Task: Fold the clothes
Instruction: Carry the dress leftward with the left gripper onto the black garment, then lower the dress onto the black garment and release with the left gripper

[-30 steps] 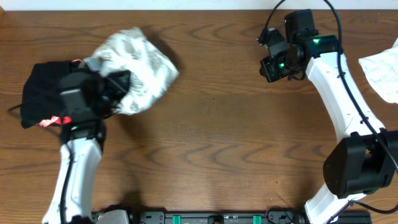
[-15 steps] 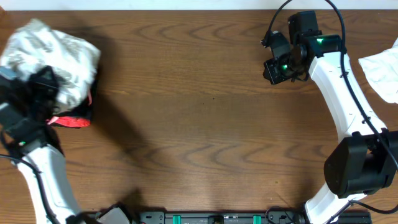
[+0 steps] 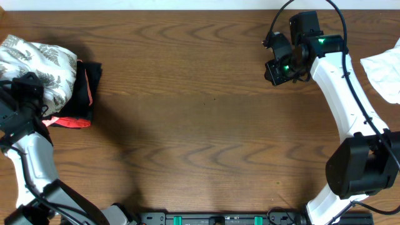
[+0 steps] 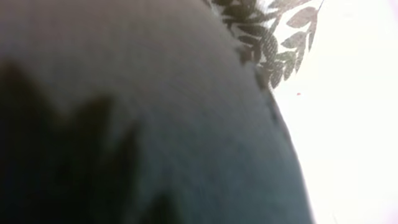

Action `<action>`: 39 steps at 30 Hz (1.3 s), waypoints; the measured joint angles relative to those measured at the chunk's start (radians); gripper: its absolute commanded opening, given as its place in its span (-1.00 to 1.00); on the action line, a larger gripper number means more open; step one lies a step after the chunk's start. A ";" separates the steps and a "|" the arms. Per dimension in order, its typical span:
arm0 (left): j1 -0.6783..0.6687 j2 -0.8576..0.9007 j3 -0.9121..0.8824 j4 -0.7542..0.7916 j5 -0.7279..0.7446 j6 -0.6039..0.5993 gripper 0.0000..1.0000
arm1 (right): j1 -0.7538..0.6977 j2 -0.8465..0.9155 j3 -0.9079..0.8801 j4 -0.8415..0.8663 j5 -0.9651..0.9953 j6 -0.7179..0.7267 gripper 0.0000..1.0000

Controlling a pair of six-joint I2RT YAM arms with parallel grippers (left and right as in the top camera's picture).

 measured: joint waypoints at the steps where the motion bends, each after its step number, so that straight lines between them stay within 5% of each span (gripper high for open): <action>1: 0.000 0.011 0.000 0.004 -0.008 -0.008 -0.88 | 0.000 0.000 0.000 -0.003 0.000 0.000 -0.68; 10: 0.011 0.079 0.001 -0.113 -0.054 -0.030 -0.88 | 0.000 0.000 0.000 -0.010 0.000 0.000 -0.68; 14: 0.014 0.079 0.001 -0.170 -0.082 -0.037 -0.20 | 0.000 0.000 0.000 -0.011 0.000 0.000 -0.68; 17: 0.014 0.079 0.002 -0.204 -0.089 -0.040 0.04 | 0.000 0.000 0.000 -0.012 0.000 0.000 -0.69; 27: 0.079 0.079 0.009 -0.376 -0.087 -0.001 0.22 | 0.000 0.000 0.000 -0.021 0.000 0.000 -0.69; 34: 0.193 0.063 0.011 -0.460 -0.081 0.019 0.86 | 0.000 0.000 0.000 -0.022 0.000 0.000 -0.69; 39: 0.203 0.031 0.011 -0.463 -0.077 0.017 0.93 | 0.000 0.000 0.000 -0.021 0.000 0.000 -0.69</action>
